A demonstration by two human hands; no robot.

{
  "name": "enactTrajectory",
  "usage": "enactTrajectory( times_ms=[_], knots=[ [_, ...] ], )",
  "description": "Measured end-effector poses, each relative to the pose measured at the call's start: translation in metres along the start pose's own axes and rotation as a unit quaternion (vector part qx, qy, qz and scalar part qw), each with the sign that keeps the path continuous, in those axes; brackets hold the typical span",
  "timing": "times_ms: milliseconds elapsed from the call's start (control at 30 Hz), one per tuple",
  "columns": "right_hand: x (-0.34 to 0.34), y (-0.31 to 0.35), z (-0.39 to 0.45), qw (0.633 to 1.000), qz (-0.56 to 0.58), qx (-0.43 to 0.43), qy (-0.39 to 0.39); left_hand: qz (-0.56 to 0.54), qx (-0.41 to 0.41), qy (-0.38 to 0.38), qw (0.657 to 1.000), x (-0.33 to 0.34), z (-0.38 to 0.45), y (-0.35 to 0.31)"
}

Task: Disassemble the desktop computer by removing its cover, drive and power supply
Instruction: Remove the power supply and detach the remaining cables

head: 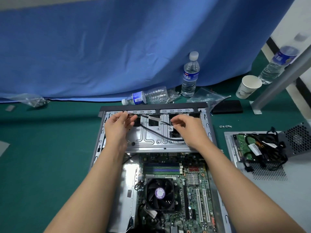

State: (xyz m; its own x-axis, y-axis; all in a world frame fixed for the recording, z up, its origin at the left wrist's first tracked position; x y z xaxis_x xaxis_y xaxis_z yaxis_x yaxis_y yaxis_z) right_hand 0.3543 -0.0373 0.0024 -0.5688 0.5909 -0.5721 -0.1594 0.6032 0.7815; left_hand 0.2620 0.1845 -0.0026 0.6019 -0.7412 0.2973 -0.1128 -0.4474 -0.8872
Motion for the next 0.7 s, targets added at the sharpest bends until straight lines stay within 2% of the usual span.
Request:
enactTrajectory(
  times_ms=[100, 167, 233, 433, 700],
  knots=[
    [0.004, 0.010, 0.003, 0.999, -0.032, -0.018, -0.003, 0.189, -0.010, -0.029, 0.981, -0.016, 0.002, -0.003],
    [0.010, 0.017, 0.005, 0.998, -0.055, -0.038, 0.011, 0.330, 0.014, -0.044, 0.943, -0.019, 0.004, -0.012],
    [0.018, 0.023, 0.005, 0.996, -0.069, -0.058, 0.028, 0.413, 0.044, -0.039, 0.909, -0.012, 0.005, -0.019],
    [0.027, 0.027, 0.004, 0.989, -0.122, -0.066, 0.050, 0.556, 0.102, 0.000, 0.825, 0.005, 0.002, -0.022],
    [0.027, 0.028, 0.004, 0.990, -0.121, -0.060, 0.045, 0.581, 0.134, 0.042, 0.802, 0.010, -0.008, -0.022]
  ],
)
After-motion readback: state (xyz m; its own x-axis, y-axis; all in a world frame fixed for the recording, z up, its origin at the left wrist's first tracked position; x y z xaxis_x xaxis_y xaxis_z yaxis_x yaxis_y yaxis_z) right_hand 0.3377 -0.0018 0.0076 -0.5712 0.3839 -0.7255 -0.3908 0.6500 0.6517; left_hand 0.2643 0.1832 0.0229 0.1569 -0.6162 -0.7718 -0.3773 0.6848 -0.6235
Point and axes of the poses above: each hand's wrist, its own z-axis towards the middle knuckle, its own x-axis out of the palm, y = z × x, the point moved 10 cm from there along z, towards the middle knuckle, and after that the axes turned 13 degrees about y, right-handed, at the moved point
